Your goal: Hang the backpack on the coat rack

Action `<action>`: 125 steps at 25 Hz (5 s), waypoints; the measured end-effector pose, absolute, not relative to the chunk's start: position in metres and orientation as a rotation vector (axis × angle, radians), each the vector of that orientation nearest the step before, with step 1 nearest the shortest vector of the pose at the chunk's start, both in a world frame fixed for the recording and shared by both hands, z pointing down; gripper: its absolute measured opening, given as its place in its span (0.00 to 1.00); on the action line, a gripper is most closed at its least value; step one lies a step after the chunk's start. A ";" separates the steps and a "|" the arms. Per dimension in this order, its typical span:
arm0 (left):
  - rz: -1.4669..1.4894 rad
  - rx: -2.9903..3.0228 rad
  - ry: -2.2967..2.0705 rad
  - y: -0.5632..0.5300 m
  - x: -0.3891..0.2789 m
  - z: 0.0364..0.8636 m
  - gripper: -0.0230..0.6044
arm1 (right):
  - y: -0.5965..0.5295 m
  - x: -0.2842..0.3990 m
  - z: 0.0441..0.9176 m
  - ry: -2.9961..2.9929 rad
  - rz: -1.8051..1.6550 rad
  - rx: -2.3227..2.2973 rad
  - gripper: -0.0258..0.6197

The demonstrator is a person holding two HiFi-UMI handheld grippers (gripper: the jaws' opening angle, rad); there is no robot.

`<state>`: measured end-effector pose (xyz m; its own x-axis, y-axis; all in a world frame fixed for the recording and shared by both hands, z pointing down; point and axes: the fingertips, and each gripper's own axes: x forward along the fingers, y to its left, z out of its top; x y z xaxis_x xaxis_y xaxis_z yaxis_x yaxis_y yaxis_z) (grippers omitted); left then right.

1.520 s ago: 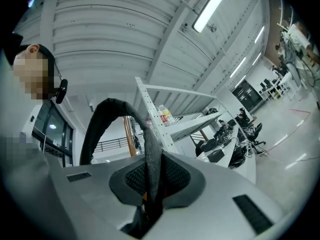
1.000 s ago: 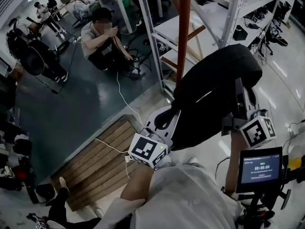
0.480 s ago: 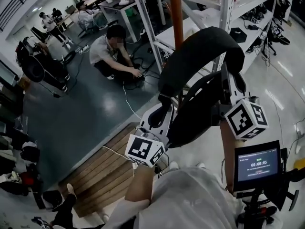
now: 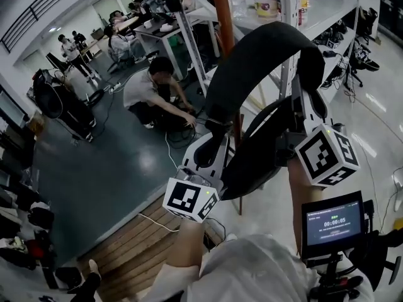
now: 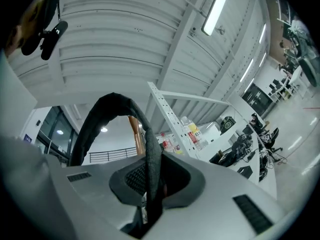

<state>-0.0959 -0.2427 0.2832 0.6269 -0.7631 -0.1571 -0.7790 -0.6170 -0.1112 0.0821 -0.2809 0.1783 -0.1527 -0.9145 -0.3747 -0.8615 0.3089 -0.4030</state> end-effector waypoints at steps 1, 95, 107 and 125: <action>0.145 -2.669 1.273 -0.243 -0.093 0.276 0.06 | -0.278 0.084 0.170 2.016 -0.109 -1.576 0.11; 0.082 -2.682 1.105 -0.289 -0.058 0.311 0.29 | -0.283 0.017 0.177 2.436 0.096 -0.925 0.28; 0.453 -2.792 0.935 -0.210 -0.096 0.304 0.33 | -0.248 0.008 0.225 2.421 0.270 -1.020 0.28; 0.651 -2.726 1.288 -0.213 -0.158 0.295 0.33 | -0.240 0.003 0.262 2.361 0.299 -1.115 0.27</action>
